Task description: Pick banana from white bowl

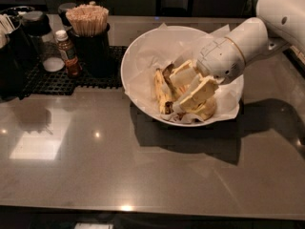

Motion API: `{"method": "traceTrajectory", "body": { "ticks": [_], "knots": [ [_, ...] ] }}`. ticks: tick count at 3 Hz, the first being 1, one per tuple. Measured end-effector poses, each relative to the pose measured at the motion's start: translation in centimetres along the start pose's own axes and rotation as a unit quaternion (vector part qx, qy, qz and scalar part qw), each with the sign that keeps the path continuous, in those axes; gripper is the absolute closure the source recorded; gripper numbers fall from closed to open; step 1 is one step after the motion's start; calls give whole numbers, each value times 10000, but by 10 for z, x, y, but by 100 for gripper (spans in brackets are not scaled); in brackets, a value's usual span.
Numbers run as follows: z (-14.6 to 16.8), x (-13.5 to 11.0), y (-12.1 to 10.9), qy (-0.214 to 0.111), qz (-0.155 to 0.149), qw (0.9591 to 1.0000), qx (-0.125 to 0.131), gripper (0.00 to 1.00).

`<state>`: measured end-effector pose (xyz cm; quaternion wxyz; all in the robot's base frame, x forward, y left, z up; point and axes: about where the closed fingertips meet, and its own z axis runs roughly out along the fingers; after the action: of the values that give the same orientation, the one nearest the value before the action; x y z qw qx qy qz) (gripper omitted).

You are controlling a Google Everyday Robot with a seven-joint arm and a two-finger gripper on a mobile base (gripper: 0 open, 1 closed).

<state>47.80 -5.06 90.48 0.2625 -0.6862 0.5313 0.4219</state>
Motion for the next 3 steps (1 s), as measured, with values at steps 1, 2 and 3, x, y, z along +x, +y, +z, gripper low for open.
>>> {"method": "traceTrajectory", "body": {
  "ticks": [1,2,3],
  "knots": [
    [0,-4,-4,1,-37,10000,78,88],
    [-1,-20,-5,101,-223,9997,97,100],
    [0,-40,-8,208,-470,9987,-11,100]
  ]
}}
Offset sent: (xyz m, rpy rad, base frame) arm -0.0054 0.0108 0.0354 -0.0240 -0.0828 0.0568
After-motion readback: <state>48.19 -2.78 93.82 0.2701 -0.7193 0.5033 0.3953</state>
